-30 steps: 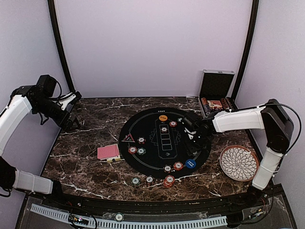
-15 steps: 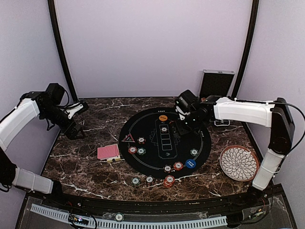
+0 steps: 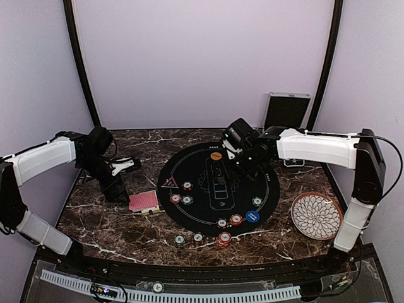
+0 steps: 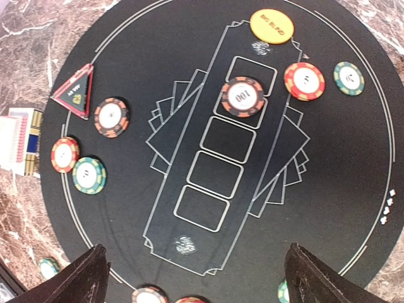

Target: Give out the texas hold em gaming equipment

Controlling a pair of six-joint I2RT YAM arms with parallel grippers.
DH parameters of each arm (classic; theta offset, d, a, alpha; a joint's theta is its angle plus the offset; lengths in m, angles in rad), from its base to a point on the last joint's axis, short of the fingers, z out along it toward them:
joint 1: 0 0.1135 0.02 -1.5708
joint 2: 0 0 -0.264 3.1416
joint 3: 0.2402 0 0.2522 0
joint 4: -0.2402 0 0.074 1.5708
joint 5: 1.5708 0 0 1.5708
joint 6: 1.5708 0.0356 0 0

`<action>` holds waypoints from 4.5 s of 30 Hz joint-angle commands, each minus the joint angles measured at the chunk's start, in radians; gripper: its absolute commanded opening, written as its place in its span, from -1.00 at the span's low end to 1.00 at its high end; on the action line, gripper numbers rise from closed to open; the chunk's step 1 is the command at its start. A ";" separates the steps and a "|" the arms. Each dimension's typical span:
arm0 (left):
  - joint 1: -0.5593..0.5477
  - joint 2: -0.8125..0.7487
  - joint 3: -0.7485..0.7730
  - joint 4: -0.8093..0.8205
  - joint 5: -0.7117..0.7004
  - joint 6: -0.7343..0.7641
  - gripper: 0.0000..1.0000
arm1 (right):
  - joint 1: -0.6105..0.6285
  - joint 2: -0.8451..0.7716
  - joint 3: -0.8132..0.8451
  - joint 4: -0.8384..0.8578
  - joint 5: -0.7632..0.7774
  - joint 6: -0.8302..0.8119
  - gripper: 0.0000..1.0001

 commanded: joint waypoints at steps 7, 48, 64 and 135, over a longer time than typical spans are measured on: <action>-0.107 0.105 -0.015 0.074 -0.020 0.108 0.97 | 0.020 0.003 0.013 0.034 -0.014 0.041 0.97; -0.186 0.197 -0.048 0.168 -0.165 0.175 0.98 | 0.026 -0.034 0.002 0.020 -0.026 0.044 0.97; -0.191 0.233 -0.061 0.219 -0.201 0.165 0.97 | 0.028 -0.047 -0.016 0.029 -0.033 0.048 0.97; -0.194 0.204 -0.151 0.369 -0.244 0.178 0.17 | 0.031 -0.056 -0.068 0.092 -0.098 0.072 0.71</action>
